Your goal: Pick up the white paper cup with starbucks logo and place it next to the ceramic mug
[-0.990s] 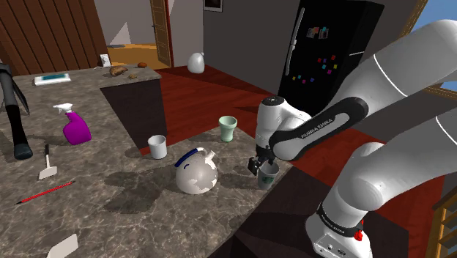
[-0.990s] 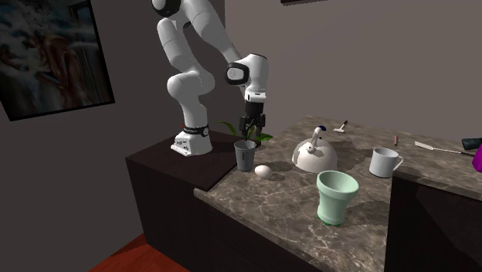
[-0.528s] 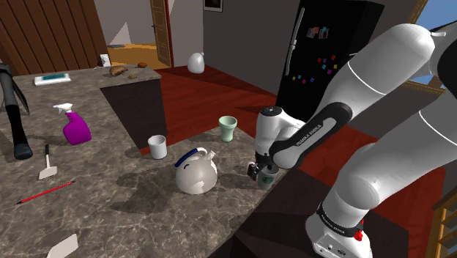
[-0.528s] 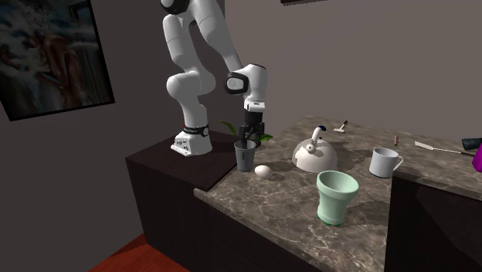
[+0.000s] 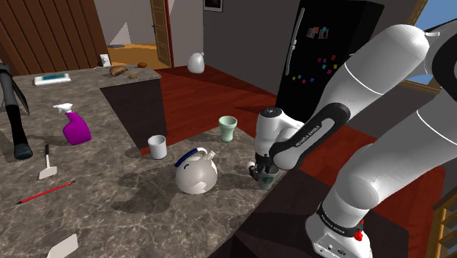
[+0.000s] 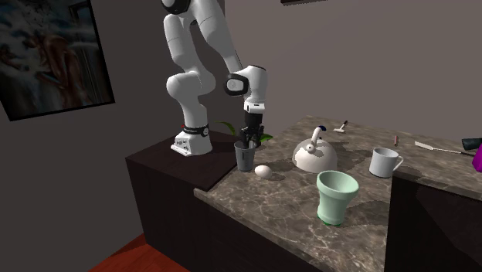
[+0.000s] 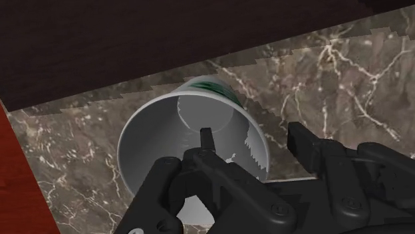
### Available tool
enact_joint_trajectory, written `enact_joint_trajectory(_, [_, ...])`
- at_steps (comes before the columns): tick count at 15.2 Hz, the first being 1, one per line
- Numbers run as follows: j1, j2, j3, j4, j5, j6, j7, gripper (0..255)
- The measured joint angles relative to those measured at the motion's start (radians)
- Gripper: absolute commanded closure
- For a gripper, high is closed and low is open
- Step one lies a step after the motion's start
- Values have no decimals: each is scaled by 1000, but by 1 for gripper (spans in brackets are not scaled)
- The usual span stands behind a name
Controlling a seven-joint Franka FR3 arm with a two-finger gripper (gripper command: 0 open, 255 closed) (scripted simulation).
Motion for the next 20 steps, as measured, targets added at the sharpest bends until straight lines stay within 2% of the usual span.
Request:
enact_joint_trajectory(10, [4, -9, -3, 2, 5, -10, -5, 255])
enact_joint_trajectory(20, [63, -206, -46, 24, 77, -227, -74, 255])
